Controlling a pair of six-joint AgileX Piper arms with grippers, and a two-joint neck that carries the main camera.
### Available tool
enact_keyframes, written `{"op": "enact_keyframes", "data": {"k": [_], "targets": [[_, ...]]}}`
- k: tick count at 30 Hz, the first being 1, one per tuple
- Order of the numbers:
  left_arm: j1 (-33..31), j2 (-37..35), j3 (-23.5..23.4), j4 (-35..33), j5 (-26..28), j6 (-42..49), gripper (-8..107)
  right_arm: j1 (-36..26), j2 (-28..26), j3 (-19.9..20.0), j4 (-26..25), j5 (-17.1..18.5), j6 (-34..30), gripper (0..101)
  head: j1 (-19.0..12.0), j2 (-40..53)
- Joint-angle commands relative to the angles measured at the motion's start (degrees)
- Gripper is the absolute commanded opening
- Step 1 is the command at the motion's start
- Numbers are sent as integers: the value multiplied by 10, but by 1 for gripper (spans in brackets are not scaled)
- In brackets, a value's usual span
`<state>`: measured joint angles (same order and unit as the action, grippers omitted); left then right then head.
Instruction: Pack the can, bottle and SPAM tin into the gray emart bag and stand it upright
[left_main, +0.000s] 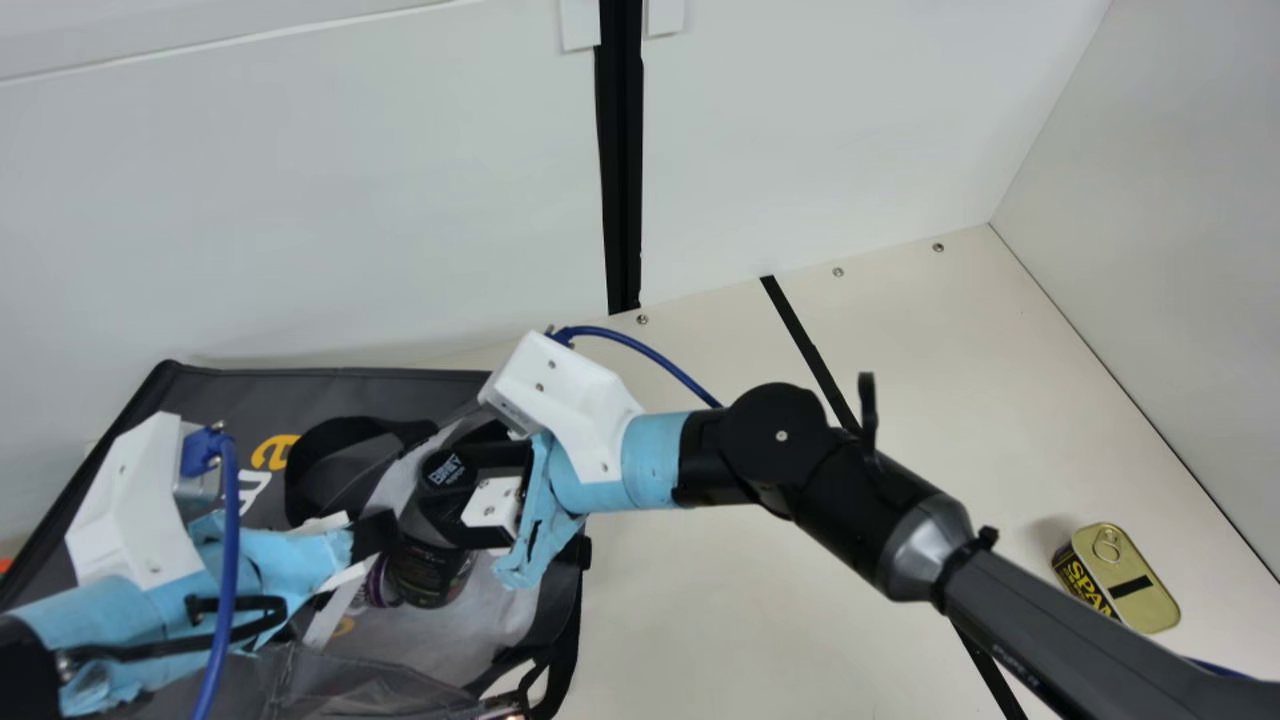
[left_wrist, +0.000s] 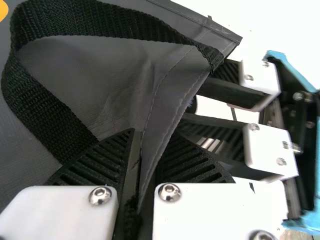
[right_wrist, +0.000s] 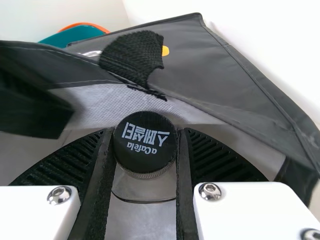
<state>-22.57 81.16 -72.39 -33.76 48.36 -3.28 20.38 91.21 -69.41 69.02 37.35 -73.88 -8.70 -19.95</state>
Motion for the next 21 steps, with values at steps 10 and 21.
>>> {"op": "enact_keyframes", "data": {"k": [10,21], "targets": [[0,0,0,1,0,0,-8,20,46,-22,-3,-8,-5,0,-13,0],[0,0,0,2,0,0,-8,26,63,-33,-17,-11,6,27,-13,0]]}}
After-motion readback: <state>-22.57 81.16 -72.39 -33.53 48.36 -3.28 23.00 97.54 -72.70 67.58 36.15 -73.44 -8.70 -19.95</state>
